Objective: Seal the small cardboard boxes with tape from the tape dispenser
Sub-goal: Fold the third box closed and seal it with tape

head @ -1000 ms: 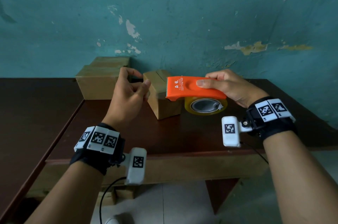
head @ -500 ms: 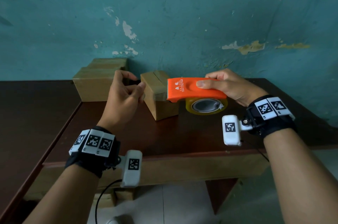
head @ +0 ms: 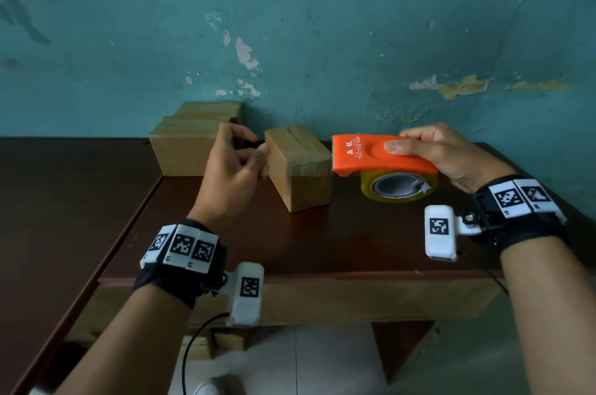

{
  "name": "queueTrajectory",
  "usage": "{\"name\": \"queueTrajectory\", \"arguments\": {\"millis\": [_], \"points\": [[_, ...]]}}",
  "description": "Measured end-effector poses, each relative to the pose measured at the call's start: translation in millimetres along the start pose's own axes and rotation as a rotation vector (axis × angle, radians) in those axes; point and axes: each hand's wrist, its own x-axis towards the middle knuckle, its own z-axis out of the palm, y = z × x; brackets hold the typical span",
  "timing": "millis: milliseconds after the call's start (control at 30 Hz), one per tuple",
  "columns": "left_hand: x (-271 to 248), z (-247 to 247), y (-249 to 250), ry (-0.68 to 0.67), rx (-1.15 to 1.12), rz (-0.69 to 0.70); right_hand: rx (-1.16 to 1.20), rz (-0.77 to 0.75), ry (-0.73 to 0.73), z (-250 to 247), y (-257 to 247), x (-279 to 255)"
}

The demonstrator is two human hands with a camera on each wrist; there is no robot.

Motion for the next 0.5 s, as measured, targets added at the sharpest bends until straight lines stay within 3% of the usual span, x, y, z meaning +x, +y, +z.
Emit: {"name": "queueTrajectory", "arguments": {"millis": [500], "points": [[2.1, 24.9, 5.9, 0.059, -0.087, -0.103, 0.145, -0.023, 0.316, 1.5, -9.5, 9.7]]}}
